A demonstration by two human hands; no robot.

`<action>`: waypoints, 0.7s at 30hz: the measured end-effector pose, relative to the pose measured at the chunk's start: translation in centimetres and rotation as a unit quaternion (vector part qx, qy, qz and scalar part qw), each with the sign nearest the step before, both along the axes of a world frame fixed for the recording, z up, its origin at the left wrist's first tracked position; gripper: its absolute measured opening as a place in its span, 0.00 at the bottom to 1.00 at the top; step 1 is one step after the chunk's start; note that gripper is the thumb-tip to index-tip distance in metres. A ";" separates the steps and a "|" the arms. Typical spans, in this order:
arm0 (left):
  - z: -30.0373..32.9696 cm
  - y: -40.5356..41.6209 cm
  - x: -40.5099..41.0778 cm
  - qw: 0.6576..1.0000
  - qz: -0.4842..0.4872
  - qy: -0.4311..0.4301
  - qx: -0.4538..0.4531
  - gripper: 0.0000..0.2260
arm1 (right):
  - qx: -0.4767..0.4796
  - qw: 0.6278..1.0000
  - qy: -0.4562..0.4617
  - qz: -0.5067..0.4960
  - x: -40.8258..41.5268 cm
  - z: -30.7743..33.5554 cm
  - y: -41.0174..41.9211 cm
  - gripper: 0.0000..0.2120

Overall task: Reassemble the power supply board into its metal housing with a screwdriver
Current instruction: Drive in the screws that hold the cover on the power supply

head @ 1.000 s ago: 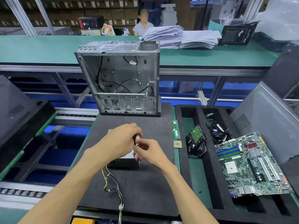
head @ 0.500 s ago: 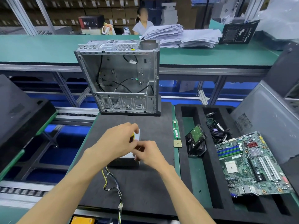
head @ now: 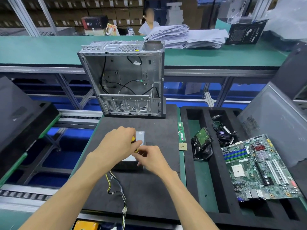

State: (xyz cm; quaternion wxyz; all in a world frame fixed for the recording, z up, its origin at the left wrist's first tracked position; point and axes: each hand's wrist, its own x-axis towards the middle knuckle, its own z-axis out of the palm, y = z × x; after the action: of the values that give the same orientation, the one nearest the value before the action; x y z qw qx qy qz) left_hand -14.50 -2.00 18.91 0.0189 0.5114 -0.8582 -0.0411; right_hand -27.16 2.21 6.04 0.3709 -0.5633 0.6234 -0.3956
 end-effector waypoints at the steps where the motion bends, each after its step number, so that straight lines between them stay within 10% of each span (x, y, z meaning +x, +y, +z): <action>1: -0.2 0.0 -0.1 1.000 0.013 0.008 0.001 0.12 | 0.001 1.000 0.000 -0.001 0.1 0.0 0.0 0.16; 21: -0.3 0.2 0.2 0.994 -0.083 0.057 0.035 0.08 | 0.027 0.999 0.025 -0.008 0.0 0.3 0.2 0.17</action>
State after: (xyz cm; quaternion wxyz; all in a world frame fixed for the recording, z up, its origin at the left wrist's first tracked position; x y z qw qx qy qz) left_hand -14.28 -1.85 18.63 0.0461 0.4360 -0.8930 -0.1016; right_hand -27.16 2.37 6.37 0.3673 -0.5575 0.6477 -0.3672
